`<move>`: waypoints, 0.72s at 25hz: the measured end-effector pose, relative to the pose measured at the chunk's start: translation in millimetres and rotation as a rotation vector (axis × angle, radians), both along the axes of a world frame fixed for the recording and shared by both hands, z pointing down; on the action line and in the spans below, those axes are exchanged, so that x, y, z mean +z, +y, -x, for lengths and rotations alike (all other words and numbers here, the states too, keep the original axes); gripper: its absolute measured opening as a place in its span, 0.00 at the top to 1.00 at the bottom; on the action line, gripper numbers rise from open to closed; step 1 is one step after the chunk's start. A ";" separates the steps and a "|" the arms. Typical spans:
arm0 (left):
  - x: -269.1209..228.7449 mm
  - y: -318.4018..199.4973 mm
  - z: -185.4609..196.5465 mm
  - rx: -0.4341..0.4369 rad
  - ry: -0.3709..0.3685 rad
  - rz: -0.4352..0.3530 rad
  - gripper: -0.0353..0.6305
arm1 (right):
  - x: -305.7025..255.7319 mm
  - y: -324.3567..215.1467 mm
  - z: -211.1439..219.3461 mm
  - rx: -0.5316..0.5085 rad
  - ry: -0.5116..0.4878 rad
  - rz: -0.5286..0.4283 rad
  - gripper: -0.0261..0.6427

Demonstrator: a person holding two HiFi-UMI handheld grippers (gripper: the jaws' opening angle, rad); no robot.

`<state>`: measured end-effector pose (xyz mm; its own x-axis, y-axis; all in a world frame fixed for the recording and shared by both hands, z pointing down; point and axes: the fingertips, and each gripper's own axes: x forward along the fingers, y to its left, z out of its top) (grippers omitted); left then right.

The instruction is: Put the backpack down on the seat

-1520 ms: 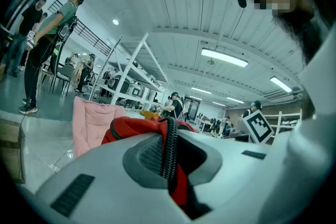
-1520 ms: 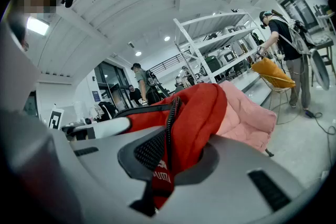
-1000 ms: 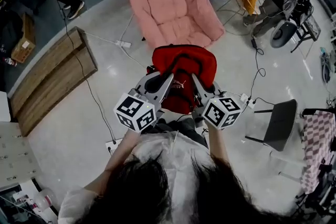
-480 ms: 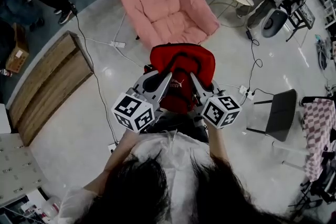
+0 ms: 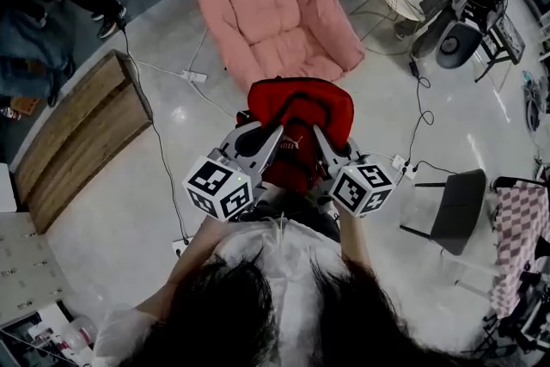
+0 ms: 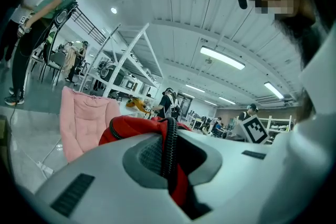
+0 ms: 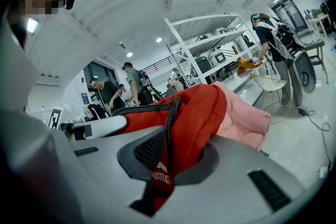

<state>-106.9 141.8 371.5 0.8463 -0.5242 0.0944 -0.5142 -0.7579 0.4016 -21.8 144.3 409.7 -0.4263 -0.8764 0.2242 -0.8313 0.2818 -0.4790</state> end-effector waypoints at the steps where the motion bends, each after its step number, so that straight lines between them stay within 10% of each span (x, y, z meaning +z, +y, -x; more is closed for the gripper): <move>1: 0.4 -7.5 -5.0 -0.009 -0.002 0.001 0.89 | 0.7 -8.5 -5.0 -0.010 -0.001 -0.001 0.89; 18: 7.2 -135.9 -119.5 -0.220 -0.017 0.064 0.89 | 4.3 -149.1 -120.3 -0.227 0.006 0.009 0.89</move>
